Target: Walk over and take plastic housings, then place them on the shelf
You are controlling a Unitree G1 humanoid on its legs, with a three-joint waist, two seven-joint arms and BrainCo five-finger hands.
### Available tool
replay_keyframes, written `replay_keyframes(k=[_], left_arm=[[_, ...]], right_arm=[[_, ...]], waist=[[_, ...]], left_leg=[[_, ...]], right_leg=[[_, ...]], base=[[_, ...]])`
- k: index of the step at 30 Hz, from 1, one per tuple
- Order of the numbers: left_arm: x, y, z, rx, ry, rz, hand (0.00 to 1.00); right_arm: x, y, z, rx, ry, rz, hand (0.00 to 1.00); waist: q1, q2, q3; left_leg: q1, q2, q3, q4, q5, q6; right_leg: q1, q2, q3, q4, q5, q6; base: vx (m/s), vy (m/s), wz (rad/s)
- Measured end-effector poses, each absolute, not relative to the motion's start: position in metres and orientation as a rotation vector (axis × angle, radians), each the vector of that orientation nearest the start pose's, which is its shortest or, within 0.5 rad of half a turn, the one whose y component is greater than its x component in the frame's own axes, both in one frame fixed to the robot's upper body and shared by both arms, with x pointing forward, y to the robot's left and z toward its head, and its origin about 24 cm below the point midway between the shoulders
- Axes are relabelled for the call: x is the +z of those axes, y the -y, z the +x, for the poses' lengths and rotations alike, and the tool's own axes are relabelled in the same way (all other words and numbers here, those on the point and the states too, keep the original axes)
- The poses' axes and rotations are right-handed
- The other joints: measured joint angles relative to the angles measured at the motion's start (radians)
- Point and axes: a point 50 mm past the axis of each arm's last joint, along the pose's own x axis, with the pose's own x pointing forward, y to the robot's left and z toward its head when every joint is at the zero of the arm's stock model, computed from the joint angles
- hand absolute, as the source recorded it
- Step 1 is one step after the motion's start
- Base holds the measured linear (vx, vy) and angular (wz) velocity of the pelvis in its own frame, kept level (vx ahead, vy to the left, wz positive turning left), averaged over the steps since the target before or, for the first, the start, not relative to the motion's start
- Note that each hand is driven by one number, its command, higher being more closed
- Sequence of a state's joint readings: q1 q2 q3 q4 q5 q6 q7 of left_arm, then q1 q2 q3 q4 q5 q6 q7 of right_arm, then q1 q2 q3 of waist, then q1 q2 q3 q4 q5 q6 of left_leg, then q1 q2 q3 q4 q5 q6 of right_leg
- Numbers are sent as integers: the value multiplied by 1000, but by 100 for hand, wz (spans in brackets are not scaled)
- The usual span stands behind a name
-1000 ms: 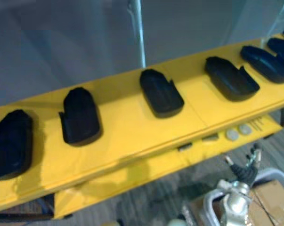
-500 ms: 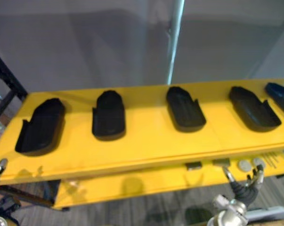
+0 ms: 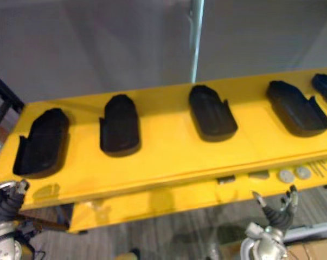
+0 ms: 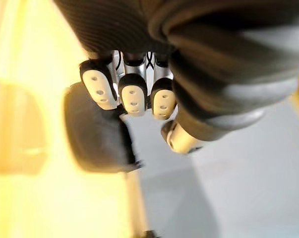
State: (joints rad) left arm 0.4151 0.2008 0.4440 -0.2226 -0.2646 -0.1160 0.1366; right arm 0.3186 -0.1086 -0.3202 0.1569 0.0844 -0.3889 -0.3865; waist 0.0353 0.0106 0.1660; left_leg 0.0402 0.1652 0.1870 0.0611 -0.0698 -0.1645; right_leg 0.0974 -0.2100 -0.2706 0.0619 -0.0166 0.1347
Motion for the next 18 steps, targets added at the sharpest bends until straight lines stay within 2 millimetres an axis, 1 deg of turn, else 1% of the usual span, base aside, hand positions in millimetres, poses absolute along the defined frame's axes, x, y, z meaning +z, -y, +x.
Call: replay_keyframes(k=[2, 3, 6, 7, 10, 13, 15, 16, 17, 18], left_arm=[[53, -309, 139, 622, 13, 100, 100], [49, -312, 142, 619, -21, 108, 100], [44, -315, 148, 617, -50, 112, 100], [39, -317, 150, 628, -72, 103, 100], [26, -322, 151, 677, -126, 87, 100], [19, -325, 153, 703, -152, 77, 100], [16, -329, 154, 727, -164, 79, 100], [14, -332, 157, 739, -174, 81, 100], [13, -336, 158, 759, -181, 67, 100], [12, -338, 158, 771, -184, 63, 100]], right_arm=[[-4, 284, 145, -780, -22, -144, 0], [-2, 286, 146, -779, -16, -151, 0], [1, 289, 148, -774, -7, -166, 0], [3, 291, 149, -772, 0, -177, 0], [7, 296, 151, -775, 15, -194, 0], [11, 304, 149, -789, 25, -215, 0], [14, 308, 151, -783, 32, -233, 0], [16, 310, 154, -778, 40, -242, 0], [15, 312, 155, -773, 36, -249, 0], [14, 313, 155, -769, 30, -250, 0]], waist=[[4, 0, 0], [0, 1, 1], [-3, 1, 1], [-8, 5, 4], [-25, 7, 5], [-28, 9, 8], [-26, 18, 13], [-29, 27, 19], [-36, 30, 23], [-37, 32, 24]], left_leg=[[11, -3, 20, -5, 0, 0], [13, -8, 25, -10, 0, 0], [14, -13, 40, -17, 1, 2], [14, -13, 41, -17, 2, 3], [15, -15, 44, -18, 2, 3], [20, -14, 58, -17, 0, 5], [28, -12, 76, -19, -6, 7], [29, -12, 80, -18, -7, 8], [28, -12, 87, -18, -7, 8], [28, -12, 90, -18, -7, 8]], right_leg=[[-8, -4, 9, 4, 5, 5], [-11, -8, 22, 4, 6, 6], [-25, -14, 31, 5, 9, 10], [-27, -15, 32, 5, 13, 11], [-28, -16, 36, 5, 15, 11], [-32, -16, 50, 6, 15, 11], [-41, -15, 73, 12, 15, 11], [-45, -15, 81, 17, 15, 11], [-51, -15, 86, 17, 15, 12], [-53, -15, 89, 17, 14, 12]], base=[[24, 40, -22], [11, 41, -17], [-9, 20, -13], [-19, 13, -6], [-8, 1, -1], [-31, 3, -13], [-43, 8, -26], [-56, 4, -16], [-55, 2, -15], [-40, -4, -13]])
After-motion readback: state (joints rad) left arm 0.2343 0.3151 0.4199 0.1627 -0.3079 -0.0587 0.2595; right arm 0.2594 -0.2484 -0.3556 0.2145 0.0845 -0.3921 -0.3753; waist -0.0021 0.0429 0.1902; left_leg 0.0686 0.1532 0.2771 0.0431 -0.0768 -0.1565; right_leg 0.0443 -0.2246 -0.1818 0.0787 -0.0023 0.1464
